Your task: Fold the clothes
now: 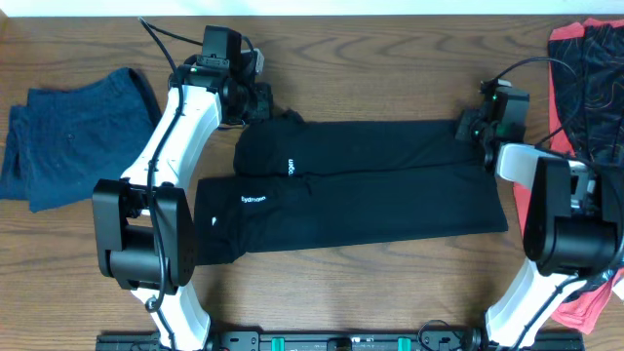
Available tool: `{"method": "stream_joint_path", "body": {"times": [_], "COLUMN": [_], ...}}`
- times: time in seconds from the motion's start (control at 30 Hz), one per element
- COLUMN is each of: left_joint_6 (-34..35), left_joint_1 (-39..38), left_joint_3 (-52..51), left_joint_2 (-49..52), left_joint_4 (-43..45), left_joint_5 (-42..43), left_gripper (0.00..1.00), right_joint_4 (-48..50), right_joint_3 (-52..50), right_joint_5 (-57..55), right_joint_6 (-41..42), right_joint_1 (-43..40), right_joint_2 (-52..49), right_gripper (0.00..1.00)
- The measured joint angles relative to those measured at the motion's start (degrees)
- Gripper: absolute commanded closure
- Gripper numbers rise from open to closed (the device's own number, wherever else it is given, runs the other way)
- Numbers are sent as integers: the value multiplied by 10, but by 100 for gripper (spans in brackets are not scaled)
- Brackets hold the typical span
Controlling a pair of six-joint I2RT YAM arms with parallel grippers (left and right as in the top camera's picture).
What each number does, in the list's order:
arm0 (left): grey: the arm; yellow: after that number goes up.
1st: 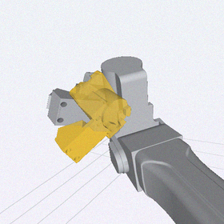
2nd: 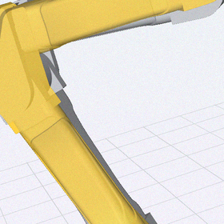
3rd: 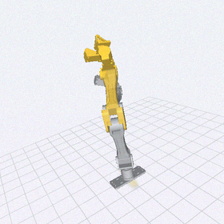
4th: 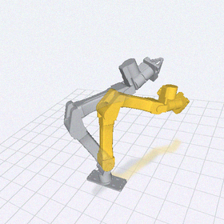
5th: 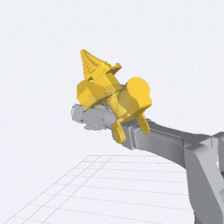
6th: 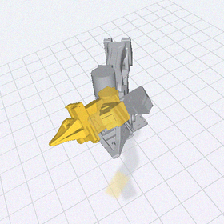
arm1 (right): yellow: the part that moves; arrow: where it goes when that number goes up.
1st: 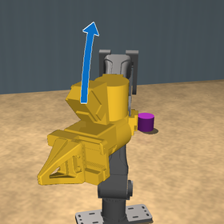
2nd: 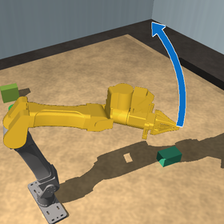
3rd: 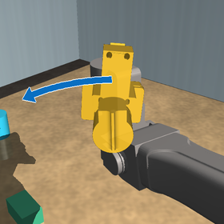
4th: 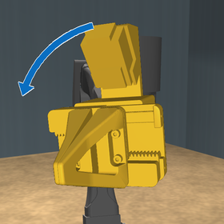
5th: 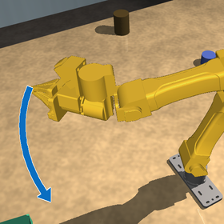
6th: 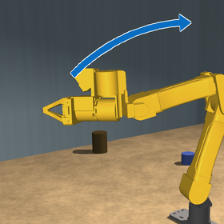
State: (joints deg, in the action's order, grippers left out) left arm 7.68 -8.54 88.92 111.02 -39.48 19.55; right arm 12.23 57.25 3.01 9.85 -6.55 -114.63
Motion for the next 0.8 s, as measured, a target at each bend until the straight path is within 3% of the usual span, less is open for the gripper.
{"method": "stream_joint_path", "body": {"times": [0.43,0.8], "left_joint_6": [0,-2], "left_joint_1": [0,0], "left_joint_3": [-5,-5], "left_joint_2": [-9,-36], "left_joint_4": [-187,-360], "left_joint_5": [1,2], "left_gripper": [94,94], "right_joint_4": [-261,-456], "right_joint_3": [-7,-8], "right_joint_5": [-48,-54], "right_joint_6": [2,2], "right_joint_1": [-8,-9], "right_joint_2": [181,229], "right_gripper": [99,99]}}
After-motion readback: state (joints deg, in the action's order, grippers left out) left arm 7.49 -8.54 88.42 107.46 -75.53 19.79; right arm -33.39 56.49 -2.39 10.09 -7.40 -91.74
